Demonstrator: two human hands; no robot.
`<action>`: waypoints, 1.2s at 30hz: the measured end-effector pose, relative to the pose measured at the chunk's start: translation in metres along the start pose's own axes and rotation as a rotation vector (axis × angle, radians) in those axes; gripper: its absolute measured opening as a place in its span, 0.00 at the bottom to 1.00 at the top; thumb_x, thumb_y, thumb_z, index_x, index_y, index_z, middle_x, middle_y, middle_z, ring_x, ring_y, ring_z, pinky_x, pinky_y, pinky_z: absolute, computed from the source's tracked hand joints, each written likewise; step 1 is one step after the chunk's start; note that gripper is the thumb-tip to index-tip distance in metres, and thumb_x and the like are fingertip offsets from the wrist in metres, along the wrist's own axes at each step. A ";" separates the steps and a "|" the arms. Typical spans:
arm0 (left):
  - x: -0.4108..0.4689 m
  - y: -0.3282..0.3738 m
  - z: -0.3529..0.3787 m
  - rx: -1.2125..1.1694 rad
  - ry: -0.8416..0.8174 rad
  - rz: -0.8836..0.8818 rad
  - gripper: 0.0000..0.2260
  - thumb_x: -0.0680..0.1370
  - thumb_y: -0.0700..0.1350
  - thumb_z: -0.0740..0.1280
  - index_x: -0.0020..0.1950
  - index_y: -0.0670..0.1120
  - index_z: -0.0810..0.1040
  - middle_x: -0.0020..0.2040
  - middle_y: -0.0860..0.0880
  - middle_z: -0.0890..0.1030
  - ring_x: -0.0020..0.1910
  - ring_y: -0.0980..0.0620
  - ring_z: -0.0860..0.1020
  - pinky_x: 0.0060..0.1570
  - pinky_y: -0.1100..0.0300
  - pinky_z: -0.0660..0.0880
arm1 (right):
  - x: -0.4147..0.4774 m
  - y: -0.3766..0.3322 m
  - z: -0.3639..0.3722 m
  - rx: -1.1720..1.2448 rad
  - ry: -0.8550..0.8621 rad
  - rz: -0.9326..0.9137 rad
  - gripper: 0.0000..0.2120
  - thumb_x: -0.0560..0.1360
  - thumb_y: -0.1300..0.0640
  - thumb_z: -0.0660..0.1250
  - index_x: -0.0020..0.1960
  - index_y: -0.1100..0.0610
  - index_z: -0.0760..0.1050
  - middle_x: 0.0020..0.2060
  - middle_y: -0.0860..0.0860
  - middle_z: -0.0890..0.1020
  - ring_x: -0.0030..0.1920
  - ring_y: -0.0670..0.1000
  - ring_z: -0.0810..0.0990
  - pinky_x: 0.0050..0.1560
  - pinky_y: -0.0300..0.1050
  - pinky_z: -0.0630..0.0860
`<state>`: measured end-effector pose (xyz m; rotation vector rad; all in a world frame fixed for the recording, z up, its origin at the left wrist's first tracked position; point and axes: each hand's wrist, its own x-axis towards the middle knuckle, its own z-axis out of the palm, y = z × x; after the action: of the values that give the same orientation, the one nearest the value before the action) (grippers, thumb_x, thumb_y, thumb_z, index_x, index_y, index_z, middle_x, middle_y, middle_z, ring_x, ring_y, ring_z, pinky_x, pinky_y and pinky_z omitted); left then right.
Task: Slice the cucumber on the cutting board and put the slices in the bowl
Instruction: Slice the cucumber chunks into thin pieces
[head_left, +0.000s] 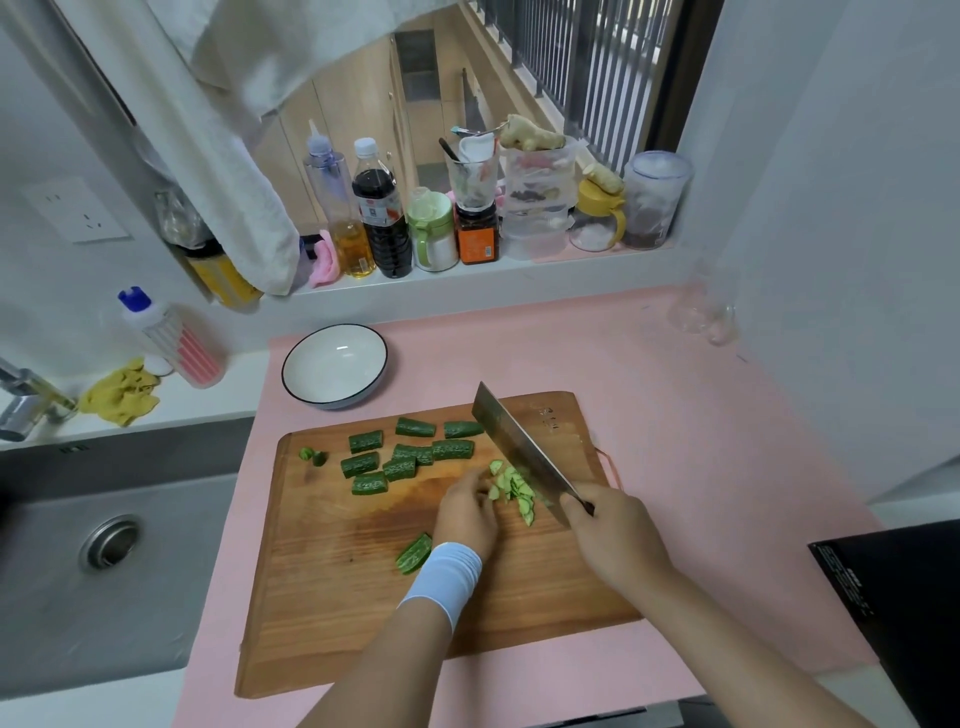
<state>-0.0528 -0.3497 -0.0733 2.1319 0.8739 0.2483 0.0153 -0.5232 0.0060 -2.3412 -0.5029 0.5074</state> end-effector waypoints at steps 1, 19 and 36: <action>-0.001 0.002 -0.002 -0.002 0.002 0.029 0.20 0.78 0.34 0.60 0.67 0.50 0.76 0.56 0.52 0.81 0.56 0.54 0.78 0.62 0.63 0.71 | 0.000 -0.002 0.001 -0.001 -0.006 -0.008 0.19 0.80 0.50 0.60 0.31 0.43 0.71 0.26 0.42 0.74 0.31 0.48 0.72 0.33 0.45 0.67; -0.048 -0.096 -0.060 0.153 0.111 0.187 0.09 0.69 0.39 0.76 0.47 0.45 0.80 0.45 0.49 0.77 0.46 0.48 0.73 0.50 0.59 0.69 | -0.035 -0.042 0.058 -0.298 -0.152 -0.094 0.14 0.80 0.47 0.60 0.38 0.49 0.74 0.31 0.47 0.78 0.35 0.47 0.77 0.35 0.45 0.72; -0.045 -0.097 -0.041 0.148 0.184 0.446 0.02 0.74 0.38 0.69 0.46 0.42 0.80 0.43 0.47 0.76 0.44 0.50 0.71 0.49 0.61 0.71 | -0.052 -0.038 0.066 -0.475 -0.105 -0.299 0.12 0.81 0.47 0.57 0.46 0.48 0.77 0.35 0.47 0.80 0.36 0.49 0.77 0.37 0.46 0.74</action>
<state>-0.1530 -0.3115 -0.1133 2.4562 0.5176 0.6322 -0.0688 -0.4861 -0.0025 -2.6209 -1.1054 0.4000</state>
